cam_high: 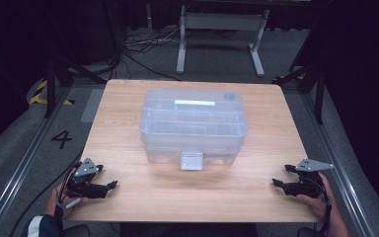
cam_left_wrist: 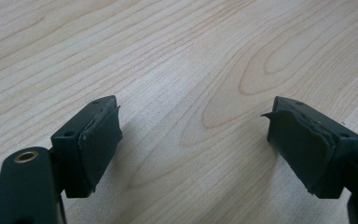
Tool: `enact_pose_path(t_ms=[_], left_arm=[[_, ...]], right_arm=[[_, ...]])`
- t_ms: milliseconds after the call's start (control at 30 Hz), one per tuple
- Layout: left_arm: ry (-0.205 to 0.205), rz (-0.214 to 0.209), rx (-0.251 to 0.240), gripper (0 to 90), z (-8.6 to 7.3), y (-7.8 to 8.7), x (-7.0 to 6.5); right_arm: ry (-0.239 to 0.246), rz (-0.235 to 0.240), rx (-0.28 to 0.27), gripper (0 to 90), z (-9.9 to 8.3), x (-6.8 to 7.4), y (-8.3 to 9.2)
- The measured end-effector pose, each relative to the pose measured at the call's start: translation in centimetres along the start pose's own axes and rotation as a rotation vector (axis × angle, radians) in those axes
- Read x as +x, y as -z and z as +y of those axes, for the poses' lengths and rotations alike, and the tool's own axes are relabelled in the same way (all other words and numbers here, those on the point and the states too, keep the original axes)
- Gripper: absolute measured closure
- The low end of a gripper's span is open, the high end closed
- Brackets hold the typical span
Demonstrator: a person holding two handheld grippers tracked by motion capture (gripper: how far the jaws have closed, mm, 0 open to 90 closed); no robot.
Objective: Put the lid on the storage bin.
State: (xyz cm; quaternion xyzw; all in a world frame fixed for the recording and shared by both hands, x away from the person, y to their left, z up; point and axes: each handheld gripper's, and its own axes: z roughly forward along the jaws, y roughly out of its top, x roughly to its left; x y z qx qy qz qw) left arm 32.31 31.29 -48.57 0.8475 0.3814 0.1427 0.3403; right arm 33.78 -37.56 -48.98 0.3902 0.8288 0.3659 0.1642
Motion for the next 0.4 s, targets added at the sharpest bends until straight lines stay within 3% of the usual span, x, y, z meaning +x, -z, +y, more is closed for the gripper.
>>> enact_pose_path(t_ms=[400], left_arm=[[0.019,0.023,0.001,17.1,0.18,-0.16,-0.19]], right_arm=[[-0.003,-0.003,0.001,18.7,0.06,0.00,-0.05]])
